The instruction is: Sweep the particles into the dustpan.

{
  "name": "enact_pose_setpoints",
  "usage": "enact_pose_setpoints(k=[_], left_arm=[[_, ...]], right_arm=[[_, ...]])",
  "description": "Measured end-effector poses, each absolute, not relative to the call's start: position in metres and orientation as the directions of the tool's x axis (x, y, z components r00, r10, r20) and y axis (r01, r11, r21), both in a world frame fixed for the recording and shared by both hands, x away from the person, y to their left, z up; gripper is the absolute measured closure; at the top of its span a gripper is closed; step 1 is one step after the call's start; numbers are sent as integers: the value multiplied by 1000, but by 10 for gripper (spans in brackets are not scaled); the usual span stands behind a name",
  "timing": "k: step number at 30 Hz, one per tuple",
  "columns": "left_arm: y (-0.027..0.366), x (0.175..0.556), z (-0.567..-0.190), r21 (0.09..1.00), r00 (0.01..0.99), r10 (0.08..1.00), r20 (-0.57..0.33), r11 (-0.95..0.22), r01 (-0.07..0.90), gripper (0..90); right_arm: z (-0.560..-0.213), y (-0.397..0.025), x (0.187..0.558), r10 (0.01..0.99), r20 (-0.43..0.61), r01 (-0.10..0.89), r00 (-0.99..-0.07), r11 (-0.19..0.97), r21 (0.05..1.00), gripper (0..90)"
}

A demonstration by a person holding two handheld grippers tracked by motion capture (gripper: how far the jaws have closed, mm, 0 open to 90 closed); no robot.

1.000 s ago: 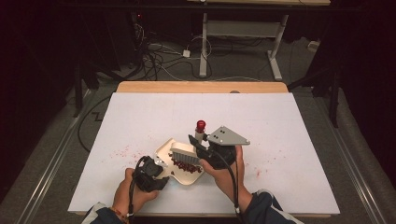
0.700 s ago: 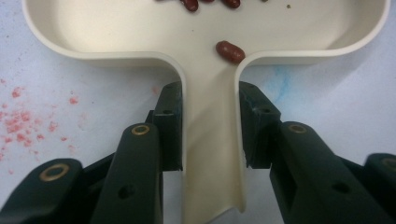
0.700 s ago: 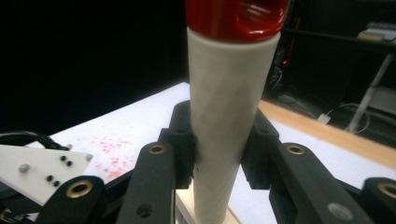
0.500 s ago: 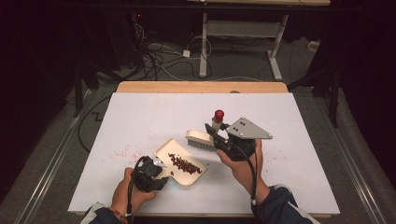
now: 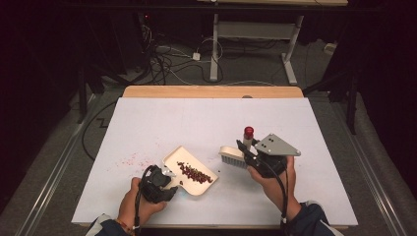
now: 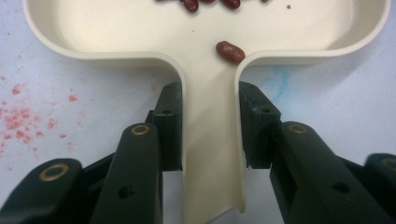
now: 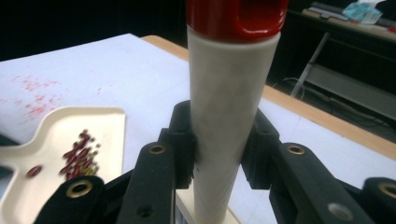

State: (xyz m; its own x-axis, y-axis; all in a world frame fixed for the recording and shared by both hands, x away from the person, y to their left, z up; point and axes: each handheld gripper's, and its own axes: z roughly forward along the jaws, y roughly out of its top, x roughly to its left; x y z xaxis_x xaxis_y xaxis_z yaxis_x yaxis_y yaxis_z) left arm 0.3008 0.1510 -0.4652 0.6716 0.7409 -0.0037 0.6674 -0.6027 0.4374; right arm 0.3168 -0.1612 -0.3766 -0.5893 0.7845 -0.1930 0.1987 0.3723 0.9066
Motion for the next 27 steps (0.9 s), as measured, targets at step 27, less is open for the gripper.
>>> enact_pose_setpoints(k=[27], left_arm=[[149, 301, -466, 446, 672, 740, 3, -603, 662, 635]], right_arm=[[-369, -155, 292, 712, -97, 176, -695, 300, 938, 698]])
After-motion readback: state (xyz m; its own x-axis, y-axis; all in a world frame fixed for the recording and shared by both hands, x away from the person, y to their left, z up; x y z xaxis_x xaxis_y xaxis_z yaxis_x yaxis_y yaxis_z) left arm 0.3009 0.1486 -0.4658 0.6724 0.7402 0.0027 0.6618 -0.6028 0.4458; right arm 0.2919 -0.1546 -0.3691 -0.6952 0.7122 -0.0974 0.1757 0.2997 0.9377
